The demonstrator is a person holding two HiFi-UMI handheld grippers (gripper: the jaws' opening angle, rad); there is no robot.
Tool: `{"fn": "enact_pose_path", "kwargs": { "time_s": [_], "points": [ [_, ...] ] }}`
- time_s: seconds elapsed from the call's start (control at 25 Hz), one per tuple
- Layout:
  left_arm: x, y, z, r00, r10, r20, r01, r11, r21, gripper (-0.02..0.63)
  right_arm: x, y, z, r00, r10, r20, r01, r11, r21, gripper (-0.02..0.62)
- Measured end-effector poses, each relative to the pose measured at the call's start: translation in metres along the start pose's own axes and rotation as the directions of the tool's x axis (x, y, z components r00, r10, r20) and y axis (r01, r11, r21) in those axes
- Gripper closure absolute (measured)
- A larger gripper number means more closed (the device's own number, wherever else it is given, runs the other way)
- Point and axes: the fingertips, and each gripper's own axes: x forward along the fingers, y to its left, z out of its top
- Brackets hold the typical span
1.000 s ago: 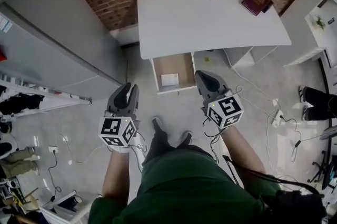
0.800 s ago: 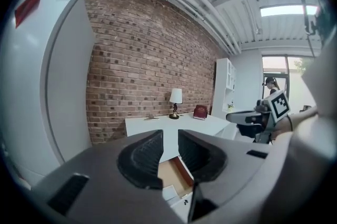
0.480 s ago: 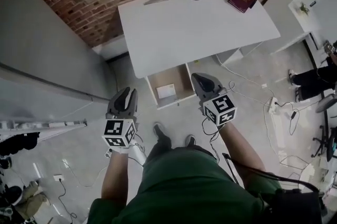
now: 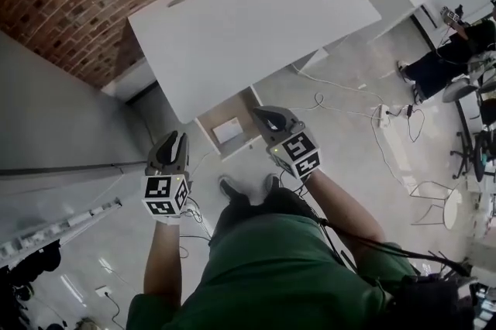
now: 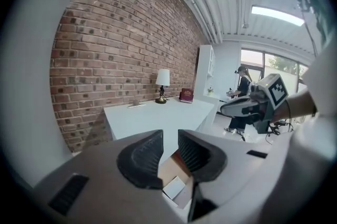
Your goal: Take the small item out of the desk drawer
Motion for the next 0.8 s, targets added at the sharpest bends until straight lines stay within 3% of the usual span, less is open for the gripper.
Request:
{"fn": "enact_pose_path", "kwargs": {
  "time_s": [0.4,0.8],
  "points": [
    [0.03,-0.004,-0.067,0.993,0.04,-0.112,-0.042,0.999,-0.017,0.526,0.056,0.015,-0.068,0.982,0.16,-0.099,-0.164,0.986,-0.031,0.589],
    [0.046,-0.006,-0.147,0.971,0.08,-0.224,-0.096,0.994,-0.06,0.526,0.119,0.015,-0.166,0.913,0.281,-0.297,-0.323,0.941,-0.105,0.561]
  ]
}}
